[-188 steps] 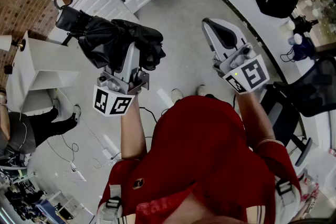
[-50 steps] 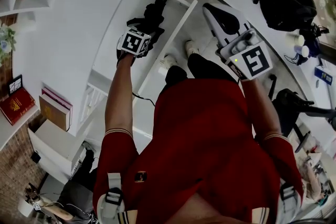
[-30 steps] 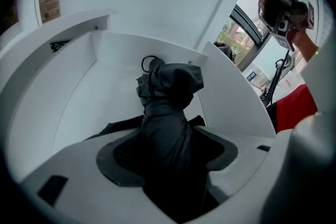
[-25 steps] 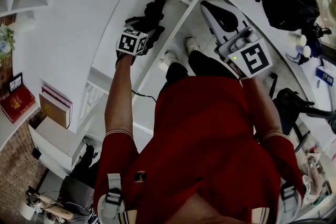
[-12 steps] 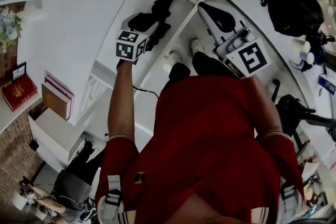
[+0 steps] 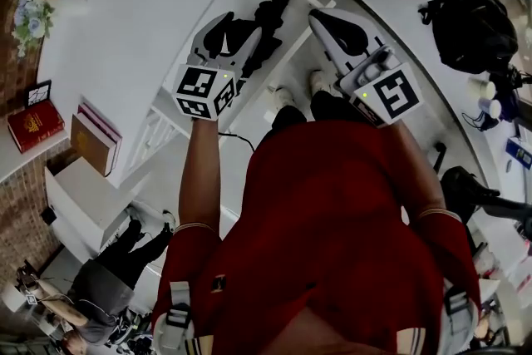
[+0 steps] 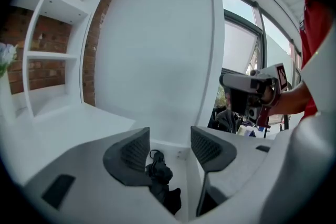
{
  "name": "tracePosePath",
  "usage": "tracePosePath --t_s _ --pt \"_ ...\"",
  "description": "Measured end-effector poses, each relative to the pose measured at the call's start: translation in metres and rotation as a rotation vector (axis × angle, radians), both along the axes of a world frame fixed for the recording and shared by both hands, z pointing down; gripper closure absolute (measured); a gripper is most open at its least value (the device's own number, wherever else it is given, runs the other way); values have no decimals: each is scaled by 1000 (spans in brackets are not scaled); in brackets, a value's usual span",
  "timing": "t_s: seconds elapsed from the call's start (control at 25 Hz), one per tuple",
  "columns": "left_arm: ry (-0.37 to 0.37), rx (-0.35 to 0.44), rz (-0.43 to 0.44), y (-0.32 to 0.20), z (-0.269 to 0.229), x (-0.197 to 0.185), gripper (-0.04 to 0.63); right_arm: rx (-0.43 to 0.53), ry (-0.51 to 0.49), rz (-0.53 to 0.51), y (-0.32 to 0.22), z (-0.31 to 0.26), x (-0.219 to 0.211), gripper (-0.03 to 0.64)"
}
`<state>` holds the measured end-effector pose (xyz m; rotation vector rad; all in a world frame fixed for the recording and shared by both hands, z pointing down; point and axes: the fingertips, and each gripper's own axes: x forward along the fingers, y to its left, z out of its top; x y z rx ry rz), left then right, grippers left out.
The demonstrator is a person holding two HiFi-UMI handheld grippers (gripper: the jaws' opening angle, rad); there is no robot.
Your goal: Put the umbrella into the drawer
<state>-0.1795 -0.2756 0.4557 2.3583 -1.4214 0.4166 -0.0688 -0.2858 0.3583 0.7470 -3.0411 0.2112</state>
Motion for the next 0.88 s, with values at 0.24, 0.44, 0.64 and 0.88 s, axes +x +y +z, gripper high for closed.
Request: tracePosePath --t_s 0.24,0.44,0.64,0.88 --pt "56 148 -20 15 -59 11 389 3 -71 -48 17 -18 -11 618" --pt "94 261 -59 28 -98 10 464 14 -97 -89 29 -29 -21 618" --pt "126 331 -98 39 -121 6 526 20 -110 -108 39 -38 -26 618" --pt "120 391 -140 49 -136 1 578 40 -120 -127 50 -48 -33 618"
